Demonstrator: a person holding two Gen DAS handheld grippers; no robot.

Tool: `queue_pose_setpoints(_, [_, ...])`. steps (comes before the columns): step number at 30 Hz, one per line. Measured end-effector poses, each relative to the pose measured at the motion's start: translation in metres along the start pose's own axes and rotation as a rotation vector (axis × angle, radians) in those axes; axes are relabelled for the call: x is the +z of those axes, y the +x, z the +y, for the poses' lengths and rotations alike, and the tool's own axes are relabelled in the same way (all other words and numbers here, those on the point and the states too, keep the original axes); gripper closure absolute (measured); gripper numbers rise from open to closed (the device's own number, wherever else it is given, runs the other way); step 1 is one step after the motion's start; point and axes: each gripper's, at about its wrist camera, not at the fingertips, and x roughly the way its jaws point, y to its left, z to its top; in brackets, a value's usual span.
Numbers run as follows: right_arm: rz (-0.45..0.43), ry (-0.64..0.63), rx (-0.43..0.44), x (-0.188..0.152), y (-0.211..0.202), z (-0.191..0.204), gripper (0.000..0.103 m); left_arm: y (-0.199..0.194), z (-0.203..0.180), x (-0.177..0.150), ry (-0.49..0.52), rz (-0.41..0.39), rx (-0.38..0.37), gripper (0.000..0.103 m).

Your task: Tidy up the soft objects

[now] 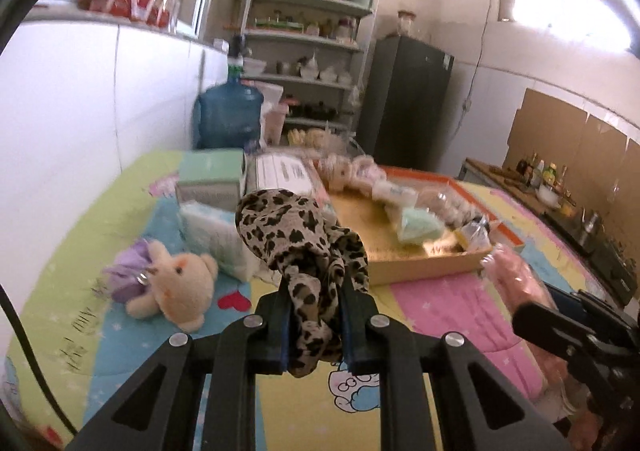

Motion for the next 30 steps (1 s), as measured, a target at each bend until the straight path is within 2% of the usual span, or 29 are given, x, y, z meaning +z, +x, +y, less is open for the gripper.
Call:
queue_pose_setpoints(6, [-0.049,-0.030,-0.023,0.014,-0.010,0.001,0.061,-0.023,-0.010,0.011,0.017,-0.068,0.011,0.084])
queue_pose_setpoints(15, [-0.139,-0.032,-0.049,0.039,-0.029,-0.012,0.061,-0.033,-0.042,0.032,0.059,-0.120,-0.030,0.084])
queue_pose_setpoints(22, [-0.203,-0.013,-0.075,0.057,-0.040,-0.030,0.061,-0.029,-0.070,0.050,0.088,-0.143,-0.058,0.084])
queue_pose_setpoints(30, [-0.236,-0.012,-0.133,0.075,-0.045,-0.057,0.061,-0.011,-0.094,0.070,0.105,-0.143,-0.094,0.084])
